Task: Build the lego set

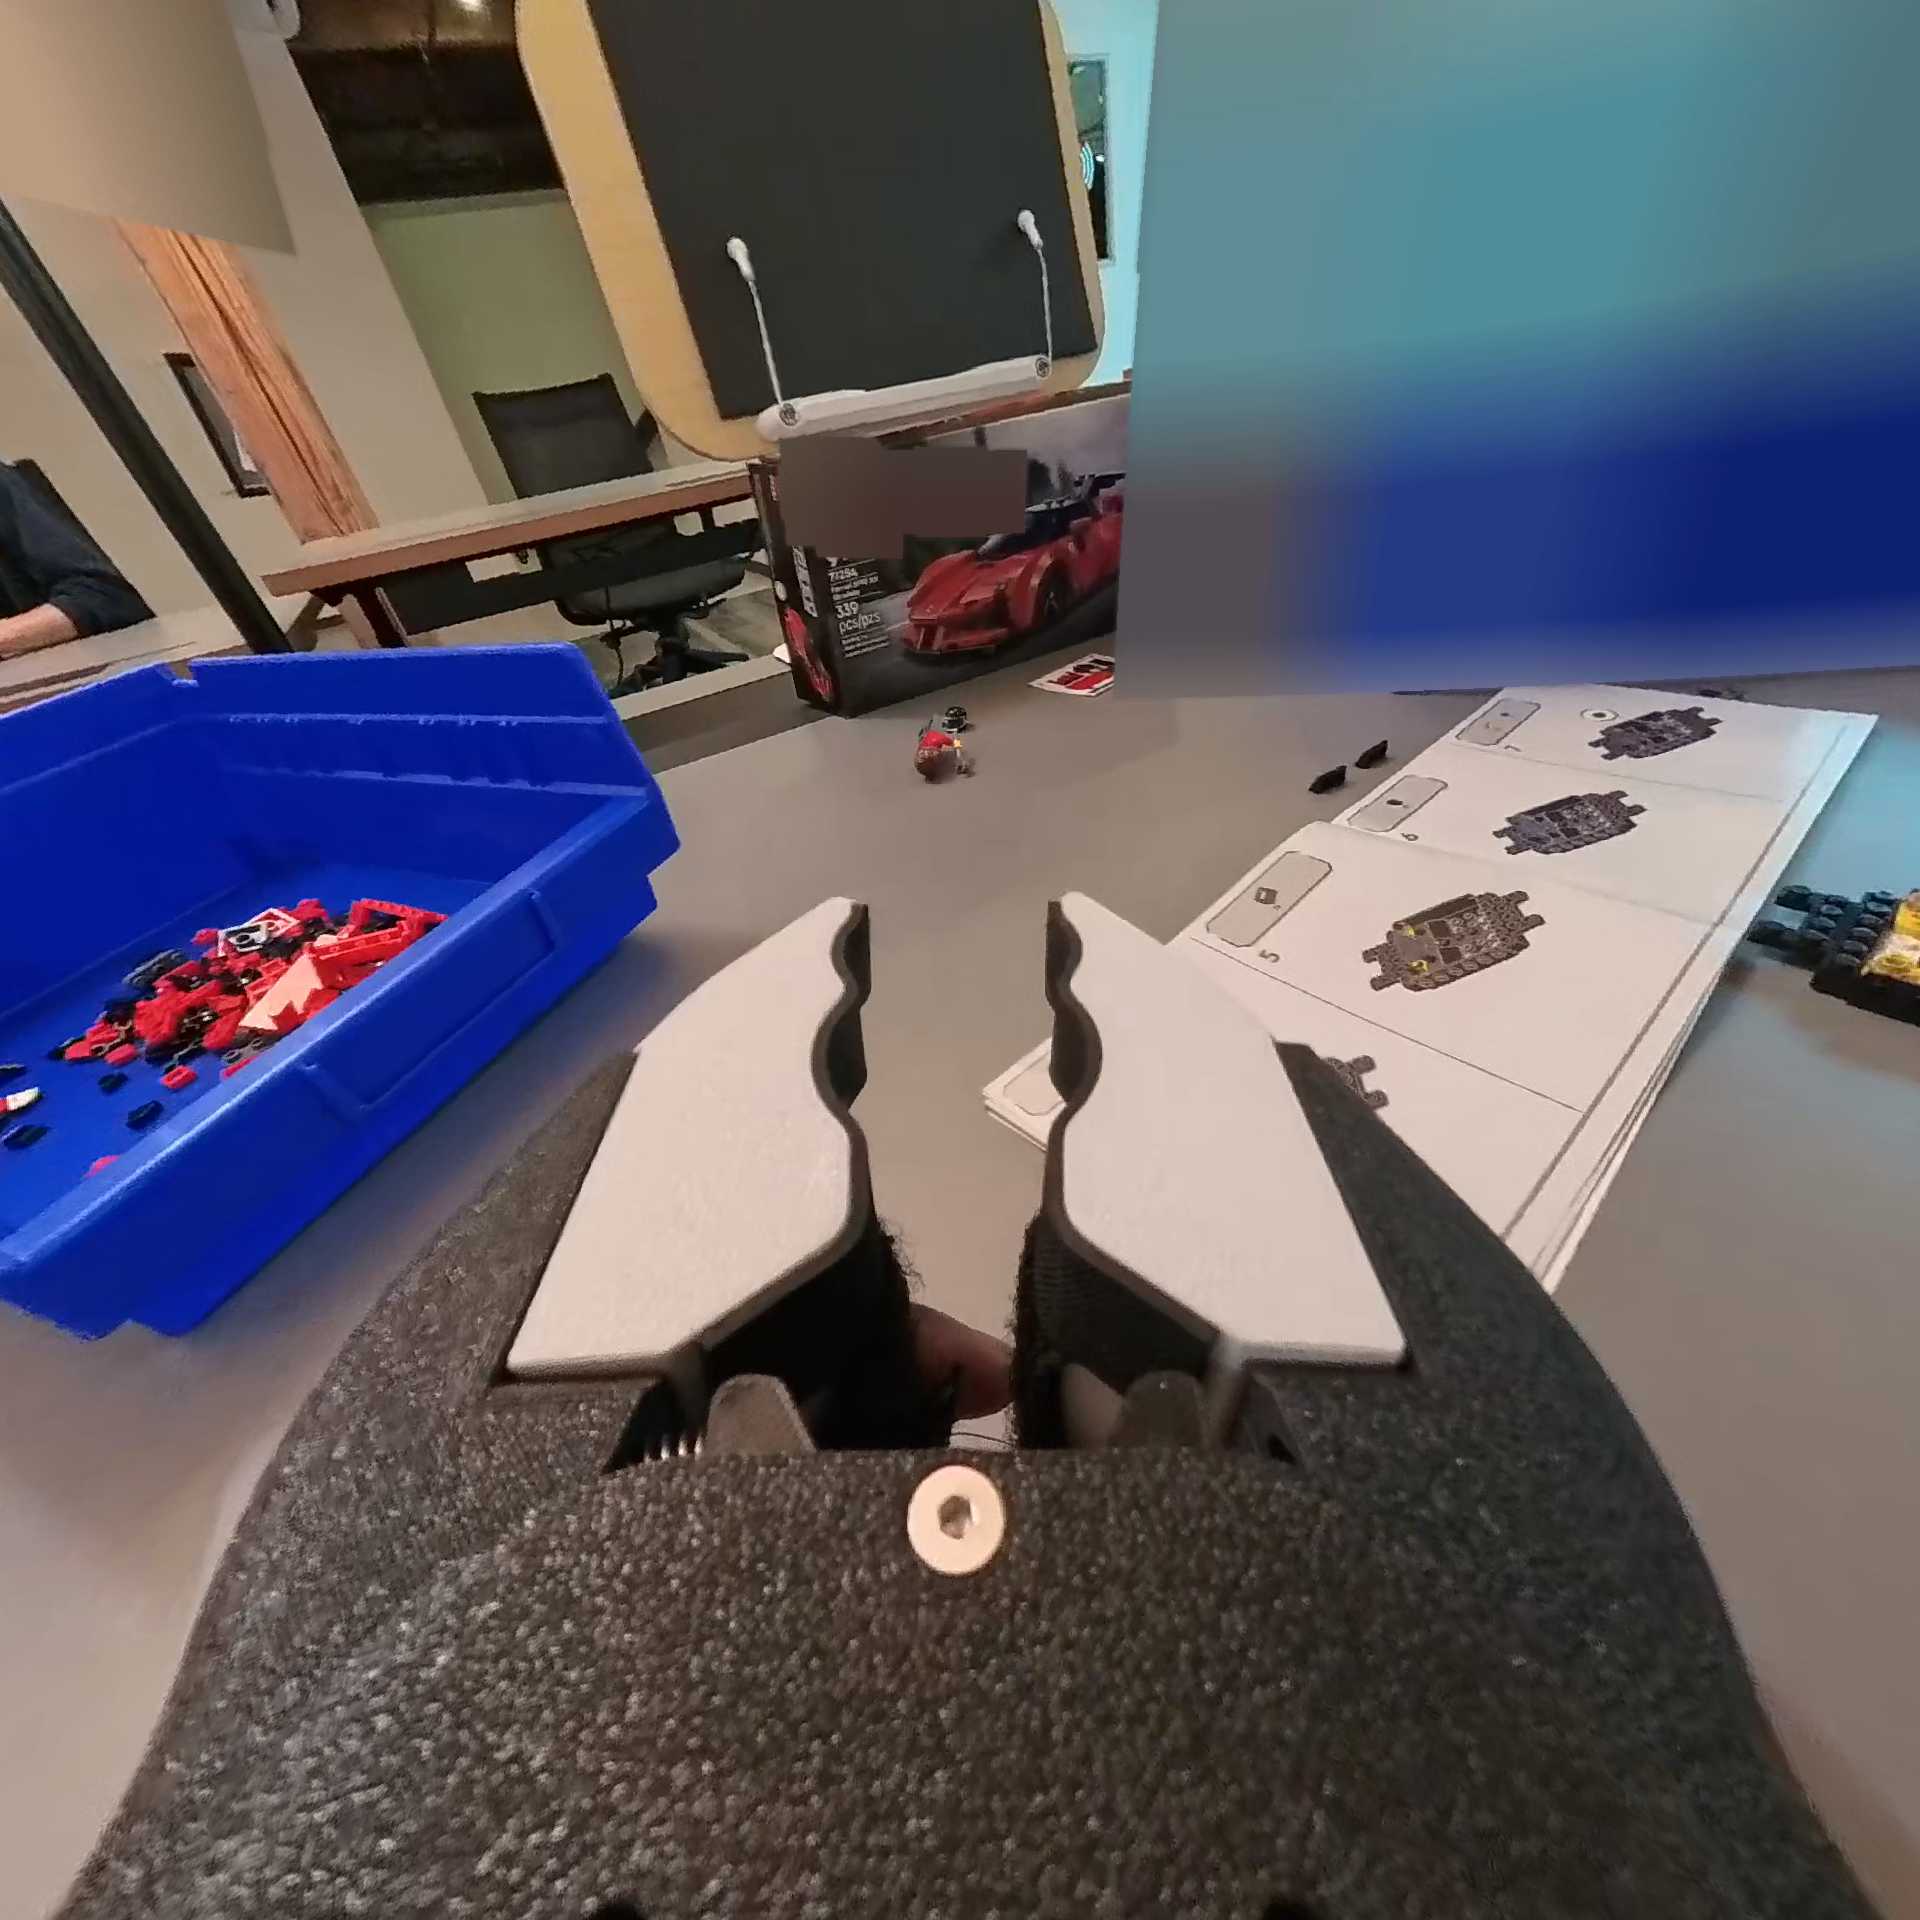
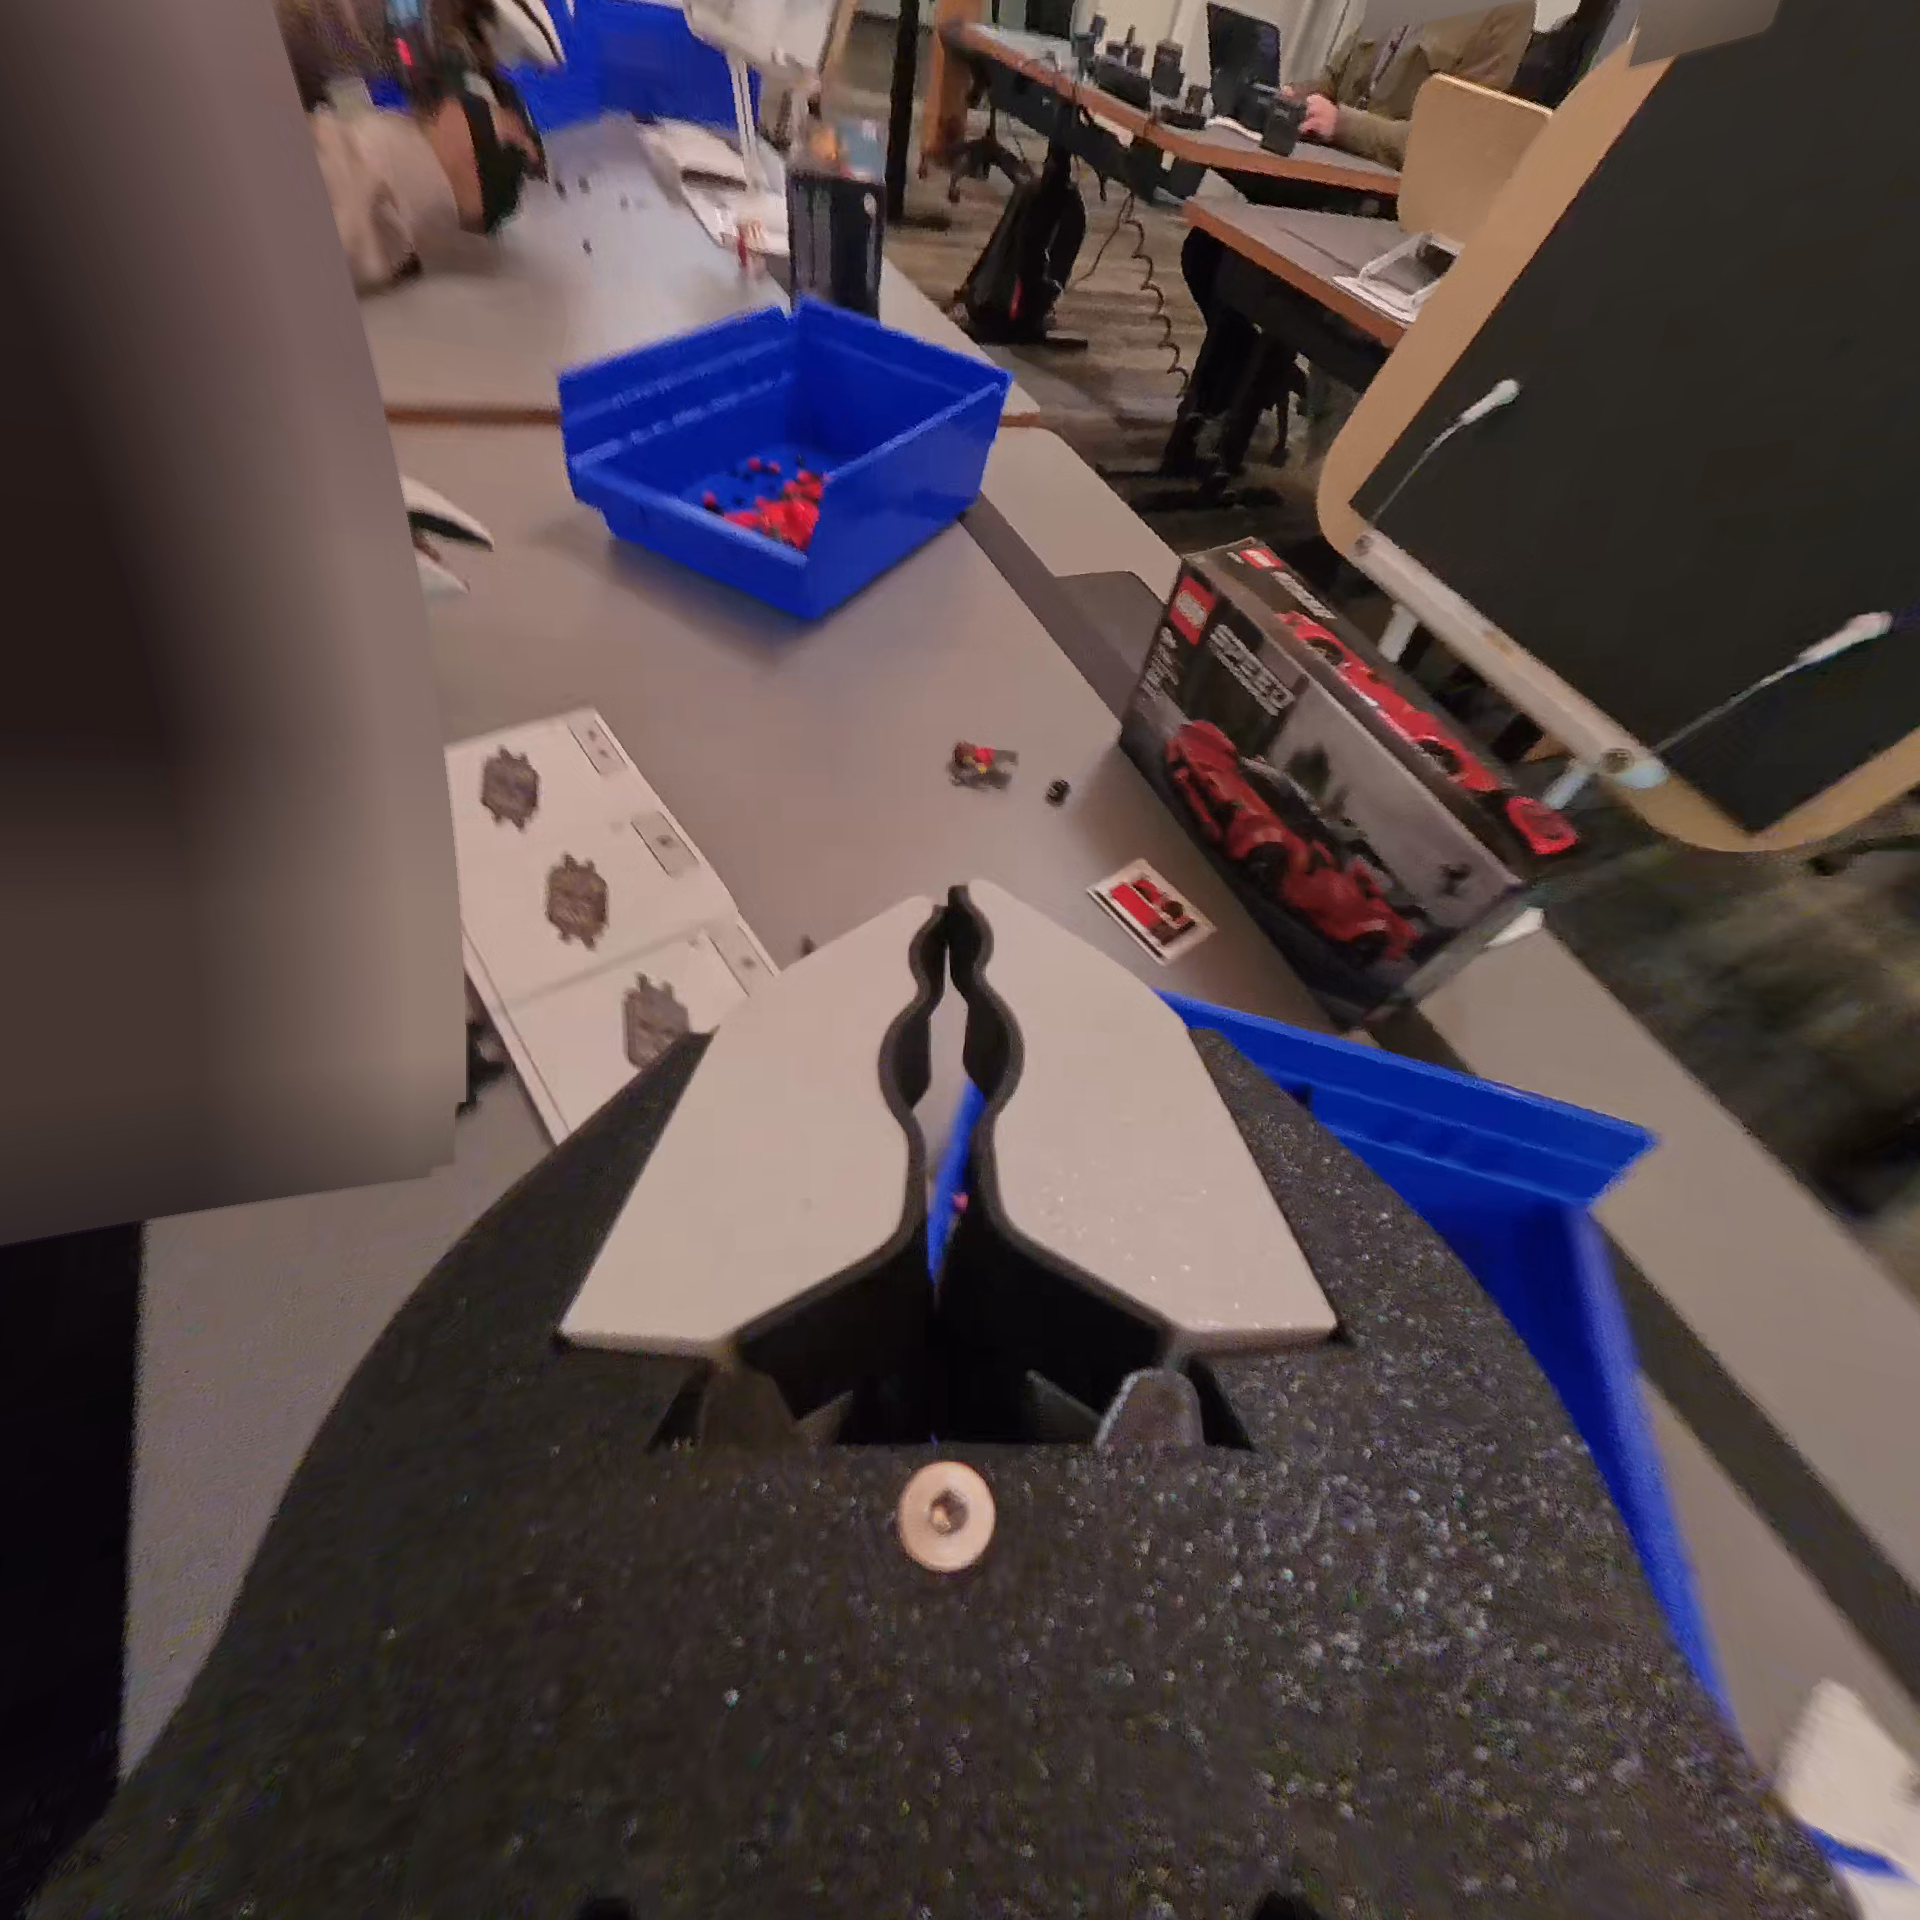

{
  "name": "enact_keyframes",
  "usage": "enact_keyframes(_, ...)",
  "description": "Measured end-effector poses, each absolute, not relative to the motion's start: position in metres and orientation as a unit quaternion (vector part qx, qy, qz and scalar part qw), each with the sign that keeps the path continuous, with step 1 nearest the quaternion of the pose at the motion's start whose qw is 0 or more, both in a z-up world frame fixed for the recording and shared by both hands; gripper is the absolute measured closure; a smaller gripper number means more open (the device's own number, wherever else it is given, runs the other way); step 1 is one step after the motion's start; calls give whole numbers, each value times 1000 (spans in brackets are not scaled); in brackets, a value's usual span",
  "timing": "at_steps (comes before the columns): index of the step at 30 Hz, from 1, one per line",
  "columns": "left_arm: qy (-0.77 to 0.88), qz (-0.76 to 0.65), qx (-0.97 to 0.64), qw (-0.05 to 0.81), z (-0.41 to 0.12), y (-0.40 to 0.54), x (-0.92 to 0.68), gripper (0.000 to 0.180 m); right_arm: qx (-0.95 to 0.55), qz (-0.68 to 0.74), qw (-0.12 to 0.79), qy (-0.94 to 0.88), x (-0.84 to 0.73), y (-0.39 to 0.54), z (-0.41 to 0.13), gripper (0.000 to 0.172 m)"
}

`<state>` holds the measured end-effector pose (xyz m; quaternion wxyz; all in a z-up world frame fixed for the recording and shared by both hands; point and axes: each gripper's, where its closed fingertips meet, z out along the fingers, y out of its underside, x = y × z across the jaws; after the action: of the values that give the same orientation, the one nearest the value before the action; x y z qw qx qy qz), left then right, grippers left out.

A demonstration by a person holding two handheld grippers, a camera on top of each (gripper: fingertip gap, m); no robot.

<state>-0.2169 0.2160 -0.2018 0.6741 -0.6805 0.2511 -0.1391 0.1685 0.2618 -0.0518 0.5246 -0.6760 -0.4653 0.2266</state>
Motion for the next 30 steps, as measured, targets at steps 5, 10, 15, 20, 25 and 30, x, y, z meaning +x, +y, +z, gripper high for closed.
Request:
enact_keyframes(5, 216, -153, -669, 694, -194, 216, -227, 149, -671, 172, 486, -532, 198, 267, -56, 154)
enact_keyframes(10, 207, -176, -684, 677, -197, 220, -228, 148, -655, 137, 416, -616, 211, 286, -90, 157)
enact_keyframes(15, 224, -160, -703, 656, -205, 223, -223, 147, -641, 115, 295, -699, 228, 311, -143, 171)
enact_keyframes(20, 224, -167, -718, 638, -211, 225, -221, 146, -646, 137, 219, -719, 235, 323, -177, 158)
enact_keyframes(25, 211, -191, -730, 621, -214, 228, -223, 144, -644, 160, 152, -732, 244, 312, -208, 170)
enact_keyframes(30, 197, -217, -723, 625, -210, 228, -226, 144, -642, 148, 115, -743, 247, 309, -228, 171)
